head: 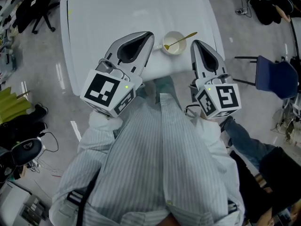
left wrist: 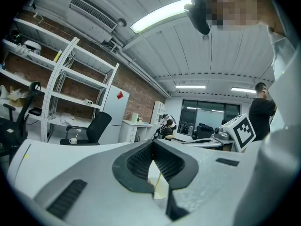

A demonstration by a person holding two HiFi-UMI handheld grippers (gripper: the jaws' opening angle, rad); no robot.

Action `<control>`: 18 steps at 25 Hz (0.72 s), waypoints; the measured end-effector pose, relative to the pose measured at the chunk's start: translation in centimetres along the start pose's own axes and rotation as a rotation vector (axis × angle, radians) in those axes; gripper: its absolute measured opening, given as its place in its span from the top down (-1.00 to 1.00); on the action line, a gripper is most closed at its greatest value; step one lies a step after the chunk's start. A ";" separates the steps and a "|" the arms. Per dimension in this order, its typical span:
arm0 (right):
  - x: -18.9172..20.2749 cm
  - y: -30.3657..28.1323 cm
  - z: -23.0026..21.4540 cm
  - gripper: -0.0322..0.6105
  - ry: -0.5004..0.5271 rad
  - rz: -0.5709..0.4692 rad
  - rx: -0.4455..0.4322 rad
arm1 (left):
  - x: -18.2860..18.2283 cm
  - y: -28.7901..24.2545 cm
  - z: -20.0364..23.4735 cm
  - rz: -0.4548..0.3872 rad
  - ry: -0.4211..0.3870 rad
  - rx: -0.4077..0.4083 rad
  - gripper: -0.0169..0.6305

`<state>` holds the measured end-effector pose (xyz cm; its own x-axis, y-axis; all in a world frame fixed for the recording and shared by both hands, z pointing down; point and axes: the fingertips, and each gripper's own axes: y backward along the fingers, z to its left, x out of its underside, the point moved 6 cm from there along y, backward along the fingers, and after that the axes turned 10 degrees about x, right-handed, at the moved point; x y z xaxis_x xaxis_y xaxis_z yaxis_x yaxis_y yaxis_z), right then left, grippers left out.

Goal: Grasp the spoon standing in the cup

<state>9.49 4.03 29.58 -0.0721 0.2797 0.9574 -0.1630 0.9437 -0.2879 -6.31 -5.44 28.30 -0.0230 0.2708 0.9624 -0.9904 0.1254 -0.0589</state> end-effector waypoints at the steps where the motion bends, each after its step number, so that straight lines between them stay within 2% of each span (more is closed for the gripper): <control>1: -0.1 -0.6 -0.9 0.87 0.004 0.004 -0.014 | -0.1 -1.0 0.1 -0.002 -0.001 -0.012 0.92; 10: -2.0 -5.5 -9.4 0.87 0.030 0.023 -0.152 | -1.5 -9.3 0.5 -0.018 -0.004 -0.136 0.92; 18: -3.2 -8.5 -12.3 0.87 0.059 0.023 -0.280 | -1.7 -12.3 0.6 -0.038 0.003 -0.262 0.92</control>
<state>23.24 -2.66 29.26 -0.0134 0.3036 0.9527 0.1164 0.9468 -0.3001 5.81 -8.01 27.51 0.0145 0.2641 0.9644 -0.9213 0.3784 -0.0898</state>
